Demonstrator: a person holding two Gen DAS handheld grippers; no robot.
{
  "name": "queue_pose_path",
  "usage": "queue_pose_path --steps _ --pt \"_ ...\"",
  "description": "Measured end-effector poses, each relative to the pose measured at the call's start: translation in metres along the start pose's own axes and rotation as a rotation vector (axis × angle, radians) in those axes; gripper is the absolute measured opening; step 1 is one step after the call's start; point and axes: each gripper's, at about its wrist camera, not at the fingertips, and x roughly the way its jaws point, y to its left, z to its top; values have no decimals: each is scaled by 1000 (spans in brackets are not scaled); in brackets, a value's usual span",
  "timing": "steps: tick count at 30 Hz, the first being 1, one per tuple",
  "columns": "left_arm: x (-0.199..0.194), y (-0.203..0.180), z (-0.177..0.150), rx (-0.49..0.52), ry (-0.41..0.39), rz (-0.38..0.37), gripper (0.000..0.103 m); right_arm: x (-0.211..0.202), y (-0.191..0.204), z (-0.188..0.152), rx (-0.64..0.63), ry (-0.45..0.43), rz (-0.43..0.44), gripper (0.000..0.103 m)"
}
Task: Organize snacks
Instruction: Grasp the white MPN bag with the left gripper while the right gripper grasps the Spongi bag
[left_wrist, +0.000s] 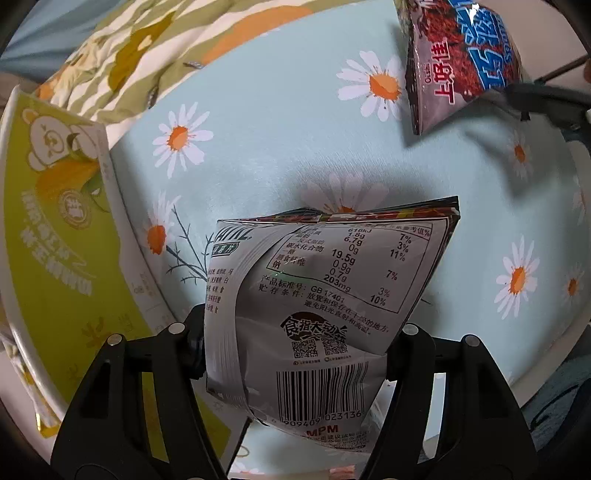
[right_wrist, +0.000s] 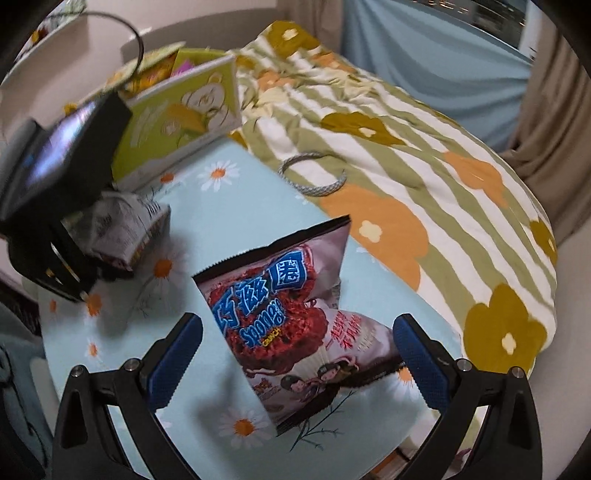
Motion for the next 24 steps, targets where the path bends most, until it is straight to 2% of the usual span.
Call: queue_pose_path --steps 4,6,10,14,20,24 --pt "2 7 1 -38 -10 -6 65 15 4 2 -59 25 -13 102" --pt "0 9 0 -57 -21 -12 65 21 5 3 -70 35 -13 96" --pt "-7 10 -3 -87 -43 -26 65 33 7 2 -76 69 -1 74" --pt "-18 8 -1 -107 -78 -37 65 34 8 0 -49 72 6 60" --pt "-41 3 -1 -134 -137 -46 64 22 7 -1 29 62 28 56" --pt "-72 2 -8 -164 -204 -48 64 2 2 4 107 42 42 56"
